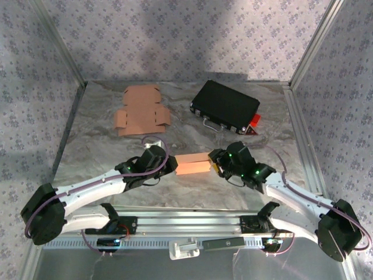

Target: Fold the paper box

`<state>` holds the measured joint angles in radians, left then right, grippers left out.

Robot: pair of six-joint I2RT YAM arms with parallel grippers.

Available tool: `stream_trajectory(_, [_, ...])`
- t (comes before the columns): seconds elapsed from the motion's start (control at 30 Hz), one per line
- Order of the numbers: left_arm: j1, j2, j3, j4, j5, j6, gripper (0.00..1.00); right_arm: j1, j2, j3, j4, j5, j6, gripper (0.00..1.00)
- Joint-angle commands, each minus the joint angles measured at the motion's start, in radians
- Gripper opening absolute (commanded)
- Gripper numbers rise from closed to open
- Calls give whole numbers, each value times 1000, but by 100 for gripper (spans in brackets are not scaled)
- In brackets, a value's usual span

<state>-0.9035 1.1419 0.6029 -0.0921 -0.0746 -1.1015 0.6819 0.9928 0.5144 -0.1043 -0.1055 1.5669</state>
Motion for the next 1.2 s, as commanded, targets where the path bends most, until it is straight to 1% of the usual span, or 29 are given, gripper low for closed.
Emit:
stream_trajectory(0.0, [2,2,-19,-58,3,1,16,-6,10,-32,36,1,20,46])
stream_trajectory(0.1, [3,2,-19,-57,3,0,16,-11,21,-39,51,1,22,43])
stream_trajectory(0.3, [3,8,-15,-54,4,2,16,-14,43,-45,51,2,22,32])
stream_trajectory(0.87, [3,16,-21,-50,7,2,16,-20,58,-70,6,23,40,14])
stream_trajectory(0.97, [3,14,-20,-51,7,3,11,-22,61,-67,3,21,41,11])
stream_trajectory(1.1, [3,16,-25,-40,13,4,9,-22,61,-59,-2,23,36,4])
stream_trajectory(1.17, [3,19,-30,-26,20,2,9,-22,61,-60,-3,24,36,2])
